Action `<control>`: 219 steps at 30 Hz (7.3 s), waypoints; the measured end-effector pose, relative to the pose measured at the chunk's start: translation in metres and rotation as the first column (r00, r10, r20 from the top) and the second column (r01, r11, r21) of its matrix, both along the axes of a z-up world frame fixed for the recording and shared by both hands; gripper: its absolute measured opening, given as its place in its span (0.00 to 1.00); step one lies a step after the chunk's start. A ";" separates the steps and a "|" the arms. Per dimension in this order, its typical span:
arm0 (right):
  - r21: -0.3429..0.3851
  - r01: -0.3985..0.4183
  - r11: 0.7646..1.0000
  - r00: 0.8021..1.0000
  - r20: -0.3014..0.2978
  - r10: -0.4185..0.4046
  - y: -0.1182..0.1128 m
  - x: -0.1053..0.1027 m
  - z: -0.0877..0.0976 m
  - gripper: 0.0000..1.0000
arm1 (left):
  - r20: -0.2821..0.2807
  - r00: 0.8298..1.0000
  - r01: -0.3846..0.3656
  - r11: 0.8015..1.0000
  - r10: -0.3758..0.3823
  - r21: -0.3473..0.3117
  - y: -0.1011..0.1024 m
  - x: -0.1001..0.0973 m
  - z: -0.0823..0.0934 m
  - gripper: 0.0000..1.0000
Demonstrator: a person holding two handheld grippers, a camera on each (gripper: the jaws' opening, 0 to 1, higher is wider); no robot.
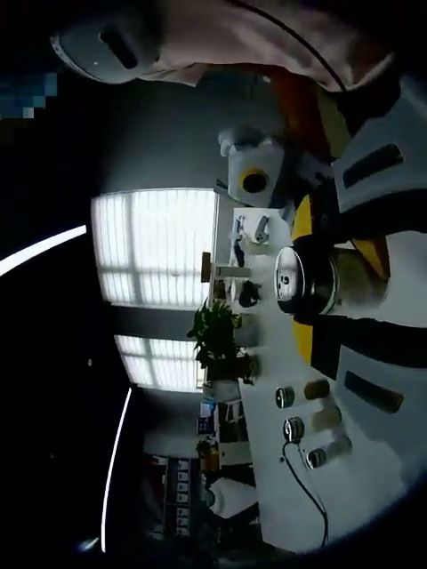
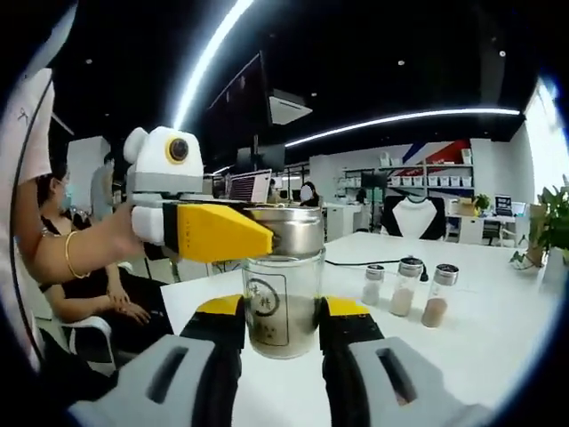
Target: Rotate the seasoning bottle until the label or dispensing opening points toward the visible target arrow and the bottle remains upright within the marked orientation range
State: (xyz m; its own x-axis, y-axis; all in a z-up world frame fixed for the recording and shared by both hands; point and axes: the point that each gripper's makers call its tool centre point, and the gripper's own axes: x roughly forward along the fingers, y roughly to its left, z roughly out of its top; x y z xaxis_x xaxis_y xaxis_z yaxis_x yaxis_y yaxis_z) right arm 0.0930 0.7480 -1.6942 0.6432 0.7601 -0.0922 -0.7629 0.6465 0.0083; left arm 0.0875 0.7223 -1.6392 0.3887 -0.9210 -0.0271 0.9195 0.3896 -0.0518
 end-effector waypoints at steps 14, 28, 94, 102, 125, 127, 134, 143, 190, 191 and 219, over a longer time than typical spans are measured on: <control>0.019 0.171 0.985 0.984 -0.059 -0.170 -0.006 0.015 -0.009 0.30 | -0.028 0.970 -0.242 0.970 0.242 -0.006 -0.008 0.018 0.000 0.37; 0.010 0.227 0.974 0.974 -0.026 -0.227 -0.001 0.017 -0.012 0.30 | 0.041 0.875 -0.485 0.870 0.483 0.089 -0.001 0.027 -0.014 0.40; -0.136 0.154 0.979 0.973 -0.154 -0.174 -0.061 0.029 -0.052 0.97 | 0.100 0.830 -0.554 0.832 0.549 0.028 0.085 0.076 -0.061 0.34; -0.142 0.136 0.980 0.973 -0.166 -0.159 -0.058 0.030 -0.056 0.95 | 0.084 0.853 -0.512 0.858 0.514 -0.049 0.100 0.087 -0.079 0.35; -0.171 0.116 0.978 0.967 -0.205 -0.151 -0.058 0.027 -0.067 0.95 | 0.034 0.869 -0.495 0.868 0.494 0.032 0.121 0.129 -0.145 0.35; -0.167 0.119 0.979 0.965 -0.212 -0.154 -0.058 0.027 -0.069 0.95 | 0.036 0.871 -0.491 0.871 0.490 0.031 0.121 0.130 -0.147 0.35; -0.173 0.140 0.975 0.956 -0.233 -0.179 -0.065 0.025 -0.075 0.93 | 0.045 0.884 -0.466 0.884 0.464 0.039 0.117 0.134 -0.151 0.35; -0.180 0.133 0.975 0.957 -0.233 -0.174 -0.067 0.025 -0.077 0.93 | 0.061 0.900 -0.434 0.900 0.431 0.043 0.117 0.130 -0.159 0.35; -0.093 0.140 0.986 0.973 -0.171 -0.155 -0.078 0.026 -0.055 0.92 | 0.024 0.752 -0.659 0.752 0.659 -0.002 0.175 0.141 -0.083 1.00; -0.087 0.141 0.986 0.973 -0.171 -0.154 -0.078 0.025 -0.055 0.92 | 0.023 0.741 -0.671 0.742 0.671 -0.010 0.179 0.140 -0.081 1.00; -0.096 0.171 0.981 0.970 -0.159 -0.185 -0.099 0.032 -0.053 0.90 | -0.002 0.724 -0.688 0.722 0.690 0.070 0.159 0.181 -0.087 0.92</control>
State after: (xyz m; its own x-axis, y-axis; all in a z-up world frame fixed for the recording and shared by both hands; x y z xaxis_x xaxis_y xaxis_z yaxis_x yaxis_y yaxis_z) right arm 0.1252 0.6493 -1.7471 0.7380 0.6202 -0.2659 -0.6274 0.7757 0.0680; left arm 0.2685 0.8808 -1.7259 0.9140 -0.3952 -0.0919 0.3946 0.9185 -0.0260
